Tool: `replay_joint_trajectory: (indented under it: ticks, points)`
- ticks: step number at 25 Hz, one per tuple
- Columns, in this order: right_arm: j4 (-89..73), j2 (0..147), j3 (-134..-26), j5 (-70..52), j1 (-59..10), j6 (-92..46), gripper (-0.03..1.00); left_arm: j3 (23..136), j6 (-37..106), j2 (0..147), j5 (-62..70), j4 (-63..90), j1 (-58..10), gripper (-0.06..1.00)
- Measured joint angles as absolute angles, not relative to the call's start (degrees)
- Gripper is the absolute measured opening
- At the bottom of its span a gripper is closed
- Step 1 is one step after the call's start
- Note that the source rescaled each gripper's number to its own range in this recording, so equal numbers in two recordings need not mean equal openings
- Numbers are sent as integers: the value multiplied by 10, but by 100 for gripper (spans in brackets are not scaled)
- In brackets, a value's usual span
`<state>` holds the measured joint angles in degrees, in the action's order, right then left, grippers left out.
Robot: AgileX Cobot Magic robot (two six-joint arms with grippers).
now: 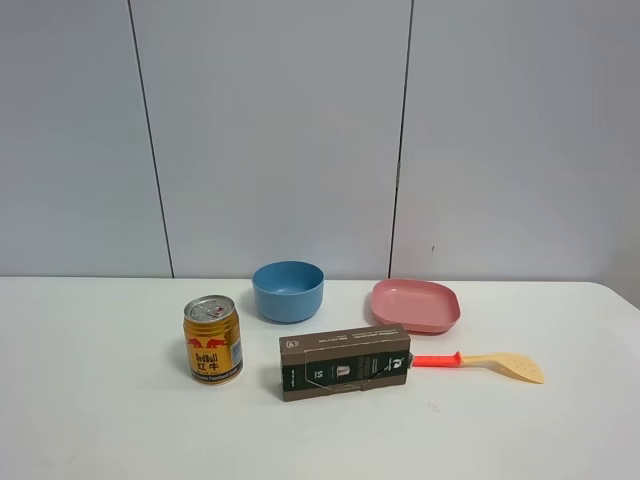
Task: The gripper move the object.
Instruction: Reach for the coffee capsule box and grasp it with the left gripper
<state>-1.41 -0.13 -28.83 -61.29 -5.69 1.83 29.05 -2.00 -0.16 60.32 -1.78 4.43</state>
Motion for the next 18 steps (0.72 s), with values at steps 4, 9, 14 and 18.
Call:
replay_joint_trajectory:
  ticks: [4,9,14,18]
  points:
    - [-14,-1,-288,-613,-57,18,100,290,-20,-2,603,-18,44,100]
    - [-14,-1,-288,-613,-57,18,100,290,-20,-2,603,-18,44,100]
    - [-14,-1,-288,-613,-57,18,100,290,-20,-2,603,-18,44,100]
    - [-14,-1,-288,-613,-57,18,100,290,-20,-2,603,-18,44,100]
